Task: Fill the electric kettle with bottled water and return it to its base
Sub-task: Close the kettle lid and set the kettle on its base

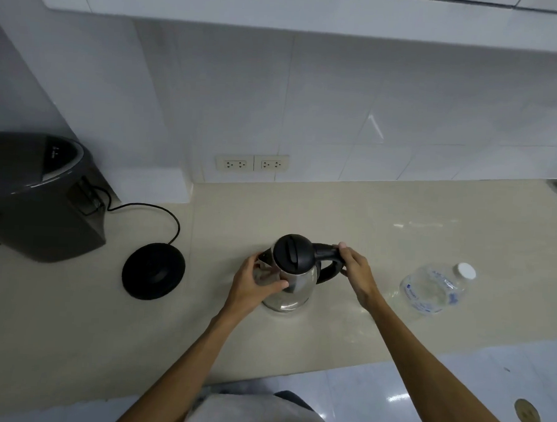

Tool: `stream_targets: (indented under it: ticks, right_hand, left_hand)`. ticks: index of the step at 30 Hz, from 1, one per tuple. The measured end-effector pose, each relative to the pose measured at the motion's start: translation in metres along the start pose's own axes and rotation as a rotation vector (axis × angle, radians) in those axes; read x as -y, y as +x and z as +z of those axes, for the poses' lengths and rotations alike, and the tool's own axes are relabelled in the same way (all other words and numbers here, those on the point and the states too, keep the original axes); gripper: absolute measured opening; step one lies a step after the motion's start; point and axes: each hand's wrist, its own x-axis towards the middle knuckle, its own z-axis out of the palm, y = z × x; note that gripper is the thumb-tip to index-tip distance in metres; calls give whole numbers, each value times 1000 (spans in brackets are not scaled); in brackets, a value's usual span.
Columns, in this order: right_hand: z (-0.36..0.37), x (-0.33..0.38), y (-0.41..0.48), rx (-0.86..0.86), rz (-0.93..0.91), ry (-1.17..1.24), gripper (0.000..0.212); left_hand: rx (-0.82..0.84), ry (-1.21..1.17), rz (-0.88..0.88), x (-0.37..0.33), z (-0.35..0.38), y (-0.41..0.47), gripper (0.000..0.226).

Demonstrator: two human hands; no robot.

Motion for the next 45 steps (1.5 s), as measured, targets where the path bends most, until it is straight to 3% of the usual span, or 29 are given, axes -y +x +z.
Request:
stream_targets:
  ticks: [4,11,21,28,35,42,45]
  right_hand:
    - [4,-9,-4,1,57,158,40]
    - [7,-8,-5,-6,90,194,42]
    - [35,-3,-12,-15,102,191,40]
    - [93,34,-13,91,63,143,44]
    - [178,78,-9,207,19,164,50]
    - [252,112,-6,284,-26,85,62]
    - [274,122,-6,295,-23,67,55]
  left_hand:
    - [3,3,-38,3,5,-6,66]
    - [-60,-64,-48,0,16,-9,43]
    - [-34,-113,-28,-7,-27,-7,65]
    - [-72,-133,-15,-7,-100,-19,71]
    - [-157,-110,7,-12,-197,-20,53]
    - [-188,-102,33,-12,-283,-12,51]
    - [-204,-90,10,-7,-306,-11,49]
